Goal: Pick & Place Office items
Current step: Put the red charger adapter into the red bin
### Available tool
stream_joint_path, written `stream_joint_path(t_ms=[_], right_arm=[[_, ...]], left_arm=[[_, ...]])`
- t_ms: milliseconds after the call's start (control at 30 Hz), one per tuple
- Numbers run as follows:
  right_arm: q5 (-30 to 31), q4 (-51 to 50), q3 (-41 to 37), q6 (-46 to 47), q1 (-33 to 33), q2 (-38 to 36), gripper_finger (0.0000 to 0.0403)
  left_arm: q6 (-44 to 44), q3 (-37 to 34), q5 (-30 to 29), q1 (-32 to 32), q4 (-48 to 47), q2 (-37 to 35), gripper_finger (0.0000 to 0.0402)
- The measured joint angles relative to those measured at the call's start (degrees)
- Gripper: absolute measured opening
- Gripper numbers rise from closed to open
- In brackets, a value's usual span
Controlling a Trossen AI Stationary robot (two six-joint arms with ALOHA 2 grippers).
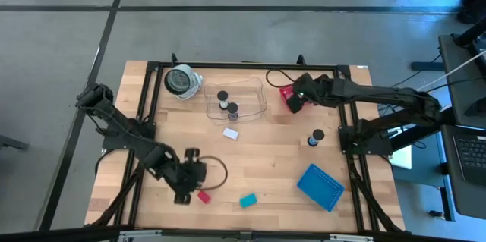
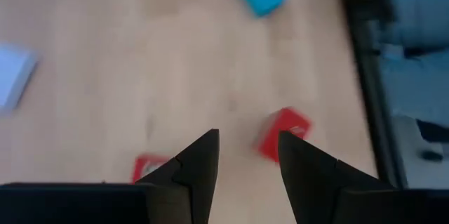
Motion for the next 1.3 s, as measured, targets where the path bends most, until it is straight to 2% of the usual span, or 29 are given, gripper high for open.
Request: stream_joint_path(t_ms=[200, 333, 467, 633, 833, 967, 1100, 1300], right_arm=[[0.0, -0.1, 0.0, 1.5, 3.5, -1.2, 0.0306], [0.0, -0.1, 0.0, 3.0, 5.0, -0.9, 0.0307], [0.0, -0.1, 0.0, 3.1, 6.1, -0.9, 0.0307], [0.0, -0.1, 0.0, 3.2, 6.3, -0.9, 0.0307], [0.0, -0.1, 0.0, 4.7, 6.3, -0.9, 0.0307], [0.0, -0.1, 0.0, 4.9, 6.3, -0.9, 0.0307], [0.0, -0.1, 0.0, 6.0, 6.3, -0.9, 0.0307], [0.0, -0.1, 0.0, 6.2, 6.3, -0.9, 0.0307]], left_arm=[[11.7, 0.0, 1.5, -2.3, 7.8, 4.6, 0.0144], [11.7, 0.0, 4.2, -2.3, 13.0, 8.7, 0.0147], [9.9, 0.0, 7.3, -2.3, 17.4, 11.0, 0.0168], [10.2, 0.0, 8.2, -2.9, 15.4, 10.8, 0.0213], [15.5, 0.0, 8.4, -2.9, 14.0, 10.7, 0.0254], [18.0, 0.0, 9.0, -2.9, 14.0, 10.7, 0.026], [19.8, -0.2, 6.6, -2.9, 12.1, 10.7, 0.0257], [19.6, -3.5, 6.1, -2.4, 16.2, 10.6, 0.0256]])
